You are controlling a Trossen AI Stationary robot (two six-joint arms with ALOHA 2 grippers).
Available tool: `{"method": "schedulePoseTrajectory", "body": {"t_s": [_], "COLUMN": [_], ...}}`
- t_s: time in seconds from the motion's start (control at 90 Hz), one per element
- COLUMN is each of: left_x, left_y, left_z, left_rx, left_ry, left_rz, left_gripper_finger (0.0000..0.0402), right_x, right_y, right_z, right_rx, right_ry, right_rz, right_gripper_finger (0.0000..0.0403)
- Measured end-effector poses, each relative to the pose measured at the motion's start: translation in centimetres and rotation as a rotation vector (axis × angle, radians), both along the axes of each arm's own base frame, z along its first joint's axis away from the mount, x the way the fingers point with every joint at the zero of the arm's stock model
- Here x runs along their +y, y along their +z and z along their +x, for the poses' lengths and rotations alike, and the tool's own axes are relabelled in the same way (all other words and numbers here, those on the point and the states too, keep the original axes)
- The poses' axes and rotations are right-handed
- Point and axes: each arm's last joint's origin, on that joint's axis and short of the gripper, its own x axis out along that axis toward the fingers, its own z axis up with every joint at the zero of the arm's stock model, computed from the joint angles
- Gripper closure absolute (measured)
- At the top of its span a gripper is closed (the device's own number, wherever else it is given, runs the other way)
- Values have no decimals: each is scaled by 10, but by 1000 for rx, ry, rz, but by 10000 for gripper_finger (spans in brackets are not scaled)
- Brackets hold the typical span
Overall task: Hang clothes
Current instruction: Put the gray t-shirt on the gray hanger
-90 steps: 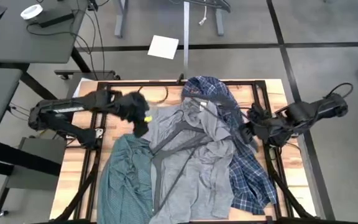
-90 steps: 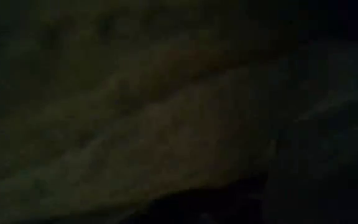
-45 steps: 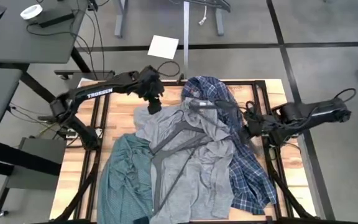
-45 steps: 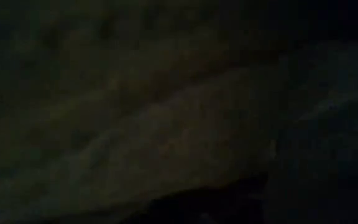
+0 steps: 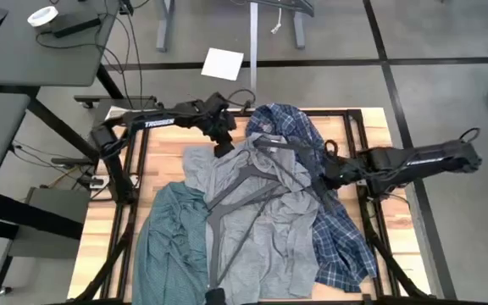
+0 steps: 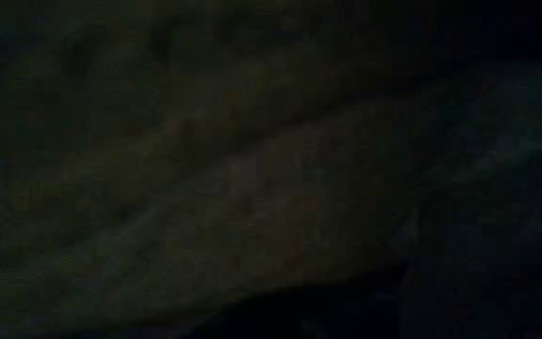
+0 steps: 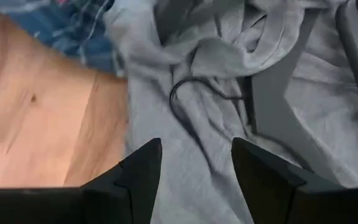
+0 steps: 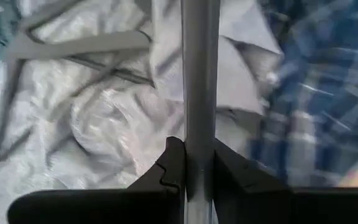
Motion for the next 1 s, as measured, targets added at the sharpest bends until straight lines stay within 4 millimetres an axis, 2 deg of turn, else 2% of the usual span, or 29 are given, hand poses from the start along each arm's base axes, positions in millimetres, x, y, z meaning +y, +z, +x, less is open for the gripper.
{"method": "schedulePoseTrajectory", "body": {"t_s": [0.189,0.356,0.5,0.644,0.722,0.867,1.0], "left_x": [11,13,13,16,20,24,29], "left_y": [2,-13,-17,-15,-21,-45,-51], "left_z": [13,22,21,25,31,37,54], "left_rx": [-108,-102,-69,-114,-141,-89,-78], "left_ry": [-15,-116,-145,-100,-47,29,42], "left_rz": [141,230,231,227,199,101,86], "left_gripper_finger": [221,221,221,221,221,221,221], "right_x": [-2,-7,-12,-15,-17,-20,-20], "right_y": [-17,-28,-28,-26,-26,-26,-26], "right_z": [2,0,0,2,3,3,3], "right_rx": [-41,4,-2,-32,-38,-42,-44], "right_ry": [40,50,38,30,21,10,3], "right_rz": [44,66,75,66,62,59,55], "right_gripper_finger": [370,370,370,370,370,370,370]}}
